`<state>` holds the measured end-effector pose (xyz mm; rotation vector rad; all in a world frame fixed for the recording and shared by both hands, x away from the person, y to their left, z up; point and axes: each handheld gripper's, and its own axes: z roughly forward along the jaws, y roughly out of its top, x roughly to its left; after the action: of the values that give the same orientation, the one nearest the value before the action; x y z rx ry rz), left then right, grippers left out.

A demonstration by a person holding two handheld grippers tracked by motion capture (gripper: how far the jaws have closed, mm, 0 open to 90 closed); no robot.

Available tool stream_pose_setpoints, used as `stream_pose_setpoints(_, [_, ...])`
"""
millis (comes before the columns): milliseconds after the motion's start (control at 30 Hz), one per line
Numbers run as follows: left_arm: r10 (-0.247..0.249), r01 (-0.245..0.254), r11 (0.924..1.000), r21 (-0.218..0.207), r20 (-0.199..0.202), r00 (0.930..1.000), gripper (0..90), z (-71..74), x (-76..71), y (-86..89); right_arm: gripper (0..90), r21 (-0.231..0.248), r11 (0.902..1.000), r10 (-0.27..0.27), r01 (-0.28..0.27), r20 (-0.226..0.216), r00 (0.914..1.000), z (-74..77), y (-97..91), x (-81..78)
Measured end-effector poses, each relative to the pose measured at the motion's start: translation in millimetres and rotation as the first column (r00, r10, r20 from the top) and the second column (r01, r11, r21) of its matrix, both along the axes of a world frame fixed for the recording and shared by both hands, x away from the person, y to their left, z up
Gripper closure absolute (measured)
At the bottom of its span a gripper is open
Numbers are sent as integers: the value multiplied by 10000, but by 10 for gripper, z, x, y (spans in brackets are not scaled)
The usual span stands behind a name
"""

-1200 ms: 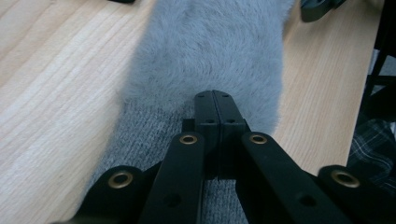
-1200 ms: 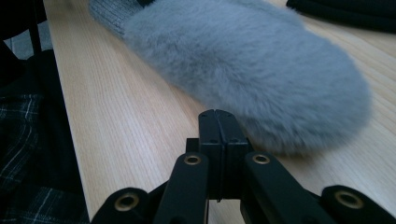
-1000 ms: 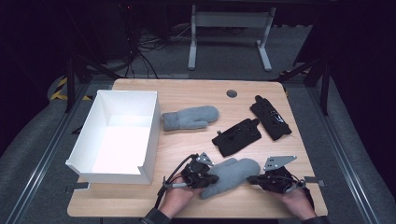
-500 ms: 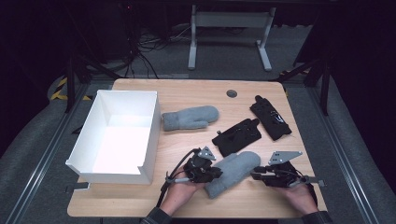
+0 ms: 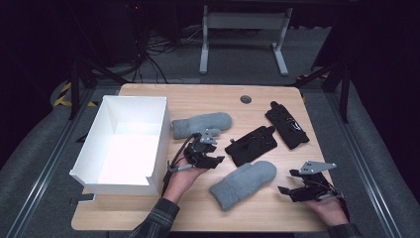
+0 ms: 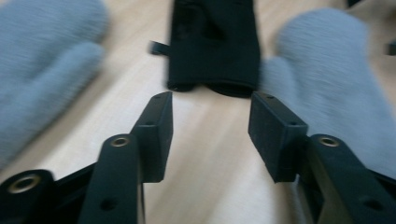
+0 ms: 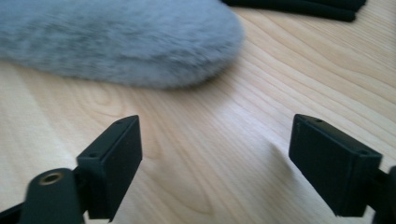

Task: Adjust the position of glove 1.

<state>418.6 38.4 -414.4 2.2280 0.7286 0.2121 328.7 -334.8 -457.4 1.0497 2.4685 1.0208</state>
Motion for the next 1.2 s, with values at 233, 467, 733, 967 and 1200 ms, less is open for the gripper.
stream_pose_setpoints(233, [470, -477, 9983, 340, 217, 9987, 483, -44, 346, 7, 164, -177, 9998, -66, 68, 102, 9999, -49, 9, 38])
stream_pose_setpoints(467, [864, -904, 9935, 696, 588, 9945, 490, -124, 576, -15, 157, -367, 9993, -29, 38, 237, 9997, -66, 41, 42])
stream_pose_setpoints(733, [1092, -1137, 9862, 1201, 433, 9931, 549, -246, 812, -17, 154, -292, 9996, 14, -6, 279, 9996, -73, 36, 48])
stream_pose_setpoints(967, [1418, -1492, 9770, 1523, 583, 9882, 737, -358, 878, -64, 154, -170, 9998, 36, -31, 274, 9996, -76, 30, 52])
stream_pose_setpoints(1200, [1775, -1760, 9790, 1025, -62, 9841, 866, -307, 861, -39, 155, -123, 9999, 60, -56, 267, 9996, -77, 30, 53])
